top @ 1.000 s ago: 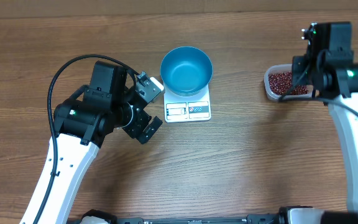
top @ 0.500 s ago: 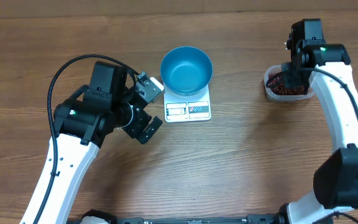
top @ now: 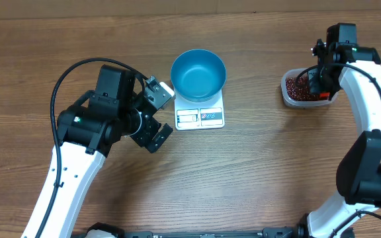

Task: Scoop item into bowl and weigh 150g on scale
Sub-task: 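Dip the red scoop into the beans and scoop them up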

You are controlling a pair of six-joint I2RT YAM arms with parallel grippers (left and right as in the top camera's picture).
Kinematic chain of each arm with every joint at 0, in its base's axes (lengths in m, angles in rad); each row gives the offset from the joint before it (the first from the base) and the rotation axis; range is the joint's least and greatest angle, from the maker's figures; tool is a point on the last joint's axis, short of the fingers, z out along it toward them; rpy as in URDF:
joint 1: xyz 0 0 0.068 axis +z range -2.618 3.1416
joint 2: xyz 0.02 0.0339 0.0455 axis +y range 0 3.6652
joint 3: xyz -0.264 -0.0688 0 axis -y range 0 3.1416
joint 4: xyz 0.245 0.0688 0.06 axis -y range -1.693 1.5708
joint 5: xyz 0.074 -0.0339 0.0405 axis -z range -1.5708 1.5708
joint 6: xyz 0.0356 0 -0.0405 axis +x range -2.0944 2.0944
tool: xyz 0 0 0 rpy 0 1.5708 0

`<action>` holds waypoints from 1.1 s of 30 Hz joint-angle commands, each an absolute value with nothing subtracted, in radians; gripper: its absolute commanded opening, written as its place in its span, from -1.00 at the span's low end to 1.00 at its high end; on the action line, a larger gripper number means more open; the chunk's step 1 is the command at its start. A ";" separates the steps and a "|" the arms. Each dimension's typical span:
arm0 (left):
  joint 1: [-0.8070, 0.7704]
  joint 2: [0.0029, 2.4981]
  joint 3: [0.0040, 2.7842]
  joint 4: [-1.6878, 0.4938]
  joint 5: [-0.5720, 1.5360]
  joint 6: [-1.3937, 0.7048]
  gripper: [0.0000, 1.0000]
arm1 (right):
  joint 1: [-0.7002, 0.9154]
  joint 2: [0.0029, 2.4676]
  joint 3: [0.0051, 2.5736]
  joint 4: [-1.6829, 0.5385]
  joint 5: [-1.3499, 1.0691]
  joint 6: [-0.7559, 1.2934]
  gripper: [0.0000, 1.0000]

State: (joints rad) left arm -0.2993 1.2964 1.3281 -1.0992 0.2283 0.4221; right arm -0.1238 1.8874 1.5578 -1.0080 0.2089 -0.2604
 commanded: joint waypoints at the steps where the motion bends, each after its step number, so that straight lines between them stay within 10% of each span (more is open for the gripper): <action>1: -0.295 1.302 1.326 -1.099 0.236 0.434 0.99 | -0.128 1.923 1.576 -1.000 0.181 -0.273 -0.93; 33: -0.295 1.302 1.326 -1.099 0.236 0.434 0.99 | -0.350 1.997 1.572 -1.061 -0.565 -0.232 -0.93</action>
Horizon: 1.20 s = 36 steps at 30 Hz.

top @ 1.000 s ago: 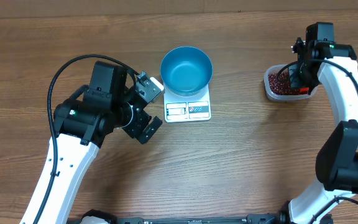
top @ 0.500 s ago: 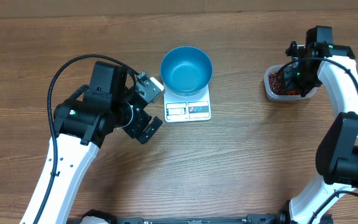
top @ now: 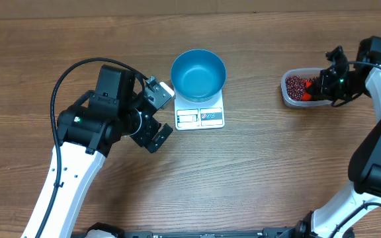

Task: Scoop item into bowl and weigh 150g on scale
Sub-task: 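Dip the red scoop into the beans and scoop them up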

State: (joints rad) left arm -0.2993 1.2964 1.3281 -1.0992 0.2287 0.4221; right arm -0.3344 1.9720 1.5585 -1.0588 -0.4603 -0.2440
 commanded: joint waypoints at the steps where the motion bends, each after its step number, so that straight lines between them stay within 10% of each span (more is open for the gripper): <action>1: -0.295 1.302 1.326 -1.099 0.236 0.434 0.99 | -0.354 2.004 1.572 -1.061 -0.572 -0.231 -0.93; 36: -0.295 1.302 1.326 -1.099 0.236 0.434 0.99 | -0.610 2.046 1.572 -1.096 -0.897 -0.191 -0.93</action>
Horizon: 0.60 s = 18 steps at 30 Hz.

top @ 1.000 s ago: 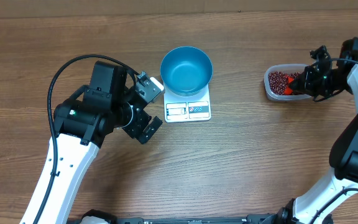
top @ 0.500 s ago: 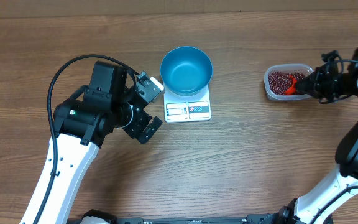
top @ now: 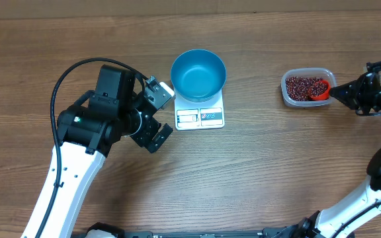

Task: Scoop item into bowl and weigh 150g on scale
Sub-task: 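Dip the red scoop into the beans and scoop them up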

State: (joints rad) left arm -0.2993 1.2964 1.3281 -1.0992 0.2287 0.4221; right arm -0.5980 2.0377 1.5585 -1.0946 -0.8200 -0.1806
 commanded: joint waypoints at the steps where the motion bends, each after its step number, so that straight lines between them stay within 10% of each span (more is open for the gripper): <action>1: -0.295 1.302 1.326 -1.099 0.236 0.434 0.99 | -0.612 2.046 1.572 -1.099 -0.916 -0.191 -0.93; 18: -0.295 1.302 1.326 -1.099 0.236 0.434 0.99 | -0.618 2.046 1.572 -1.142 -0.956 -0.192 -0.93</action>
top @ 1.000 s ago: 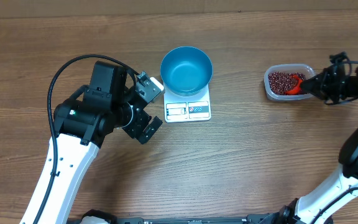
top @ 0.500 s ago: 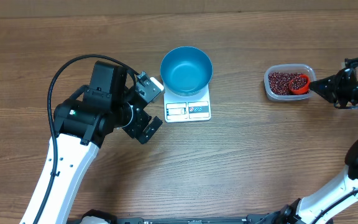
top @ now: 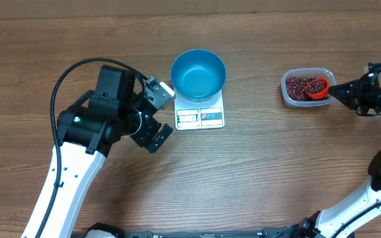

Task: Scoop item into bowl and weigh 150g on scale
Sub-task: 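Dip the red scoop into the beans and scoop them up, then carry the filled scoop with the right gripper over the blue bowl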

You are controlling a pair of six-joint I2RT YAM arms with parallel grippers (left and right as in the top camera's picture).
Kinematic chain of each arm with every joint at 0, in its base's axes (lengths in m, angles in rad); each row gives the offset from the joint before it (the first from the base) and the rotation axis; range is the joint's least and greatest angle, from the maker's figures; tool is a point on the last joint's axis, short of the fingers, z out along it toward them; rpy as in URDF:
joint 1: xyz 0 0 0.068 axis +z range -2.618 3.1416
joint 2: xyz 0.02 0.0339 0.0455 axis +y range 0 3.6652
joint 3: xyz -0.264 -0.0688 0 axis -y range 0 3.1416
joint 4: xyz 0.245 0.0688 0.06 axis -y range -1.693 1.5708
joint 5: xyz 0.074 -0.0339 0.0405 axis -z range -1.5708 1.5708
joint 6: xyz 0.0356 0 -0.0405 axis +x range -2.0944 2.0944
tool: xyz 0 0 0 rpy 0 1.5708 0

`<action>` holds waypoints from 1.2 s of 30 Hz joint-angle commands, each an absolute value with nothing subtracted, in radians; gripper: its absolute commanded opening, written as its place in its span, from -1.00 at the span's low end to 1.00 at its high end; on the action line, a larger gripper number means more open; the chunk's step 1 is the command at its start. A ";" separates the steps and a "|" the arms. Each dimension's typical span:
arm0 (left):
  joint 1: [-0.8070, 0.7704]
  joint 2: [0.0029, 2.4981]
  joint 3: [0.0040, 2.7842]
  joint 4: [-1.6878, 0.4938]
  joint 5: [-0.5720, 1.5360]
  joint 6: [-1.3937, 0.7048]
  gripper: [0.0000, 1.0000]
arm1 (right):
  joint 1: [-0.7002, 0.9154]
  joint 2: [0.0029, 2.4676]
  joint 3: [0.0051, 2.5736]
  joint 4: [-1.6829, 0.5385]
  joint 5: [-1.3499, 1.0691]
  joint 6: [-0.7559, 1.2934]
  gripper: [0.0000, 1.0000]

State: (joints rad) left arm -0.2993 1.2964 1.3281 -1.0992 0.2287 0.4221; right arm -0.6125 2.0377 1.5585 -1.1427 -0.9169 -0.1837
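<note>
A blue bowl (top: pixel 198 75) stands empty on the white scale (top: pixel 200 117) at the middle of the table. At the right, a clear container (top: pixel 301 88) holds red beans. A red scoop (top: pixel 318 87) lies in the container's right end, its cup among the beans. My right gripper (top: pixel 336 91) reaches in from the right, shut on the scoop's handle. My left gripper (top: pixel 160 115) hangs wide open just left of the scale, with nothing between its fingers (top: pixel 160 94).
Brown wooden table (top: pixel 256 172). The left arm's body and its black cable (top: pixel 68 76) fill the left part of the table. The right arm runs off the right edge.
The red scoop sits a little higher in the container's right end than before. The right gripper has barely shifted. The left arm, the bowl and the scale have not moved.
First my right gripper stood over the container's right end, covering it. Then it had swung out to the right, with the scoop in the beans. Later it lay further right and the whole container showed. The scoop is still in the container's right end.
</note>
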 commanded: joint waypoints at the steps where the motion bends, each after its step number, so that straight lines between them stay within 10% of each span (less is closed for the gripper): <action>1: -0.295 1.302 1.326 -1.099 0.236 0.434 0.99 | -0.619 2.046 1.572 -1.143 -0.976 -0.194 -0.93; 36: -0.295 1.302 1.326 -1.099 0.236 0.434 0.99 | -0.544 2.045 1.572 -1.270 -1.350 -0.350 -0.93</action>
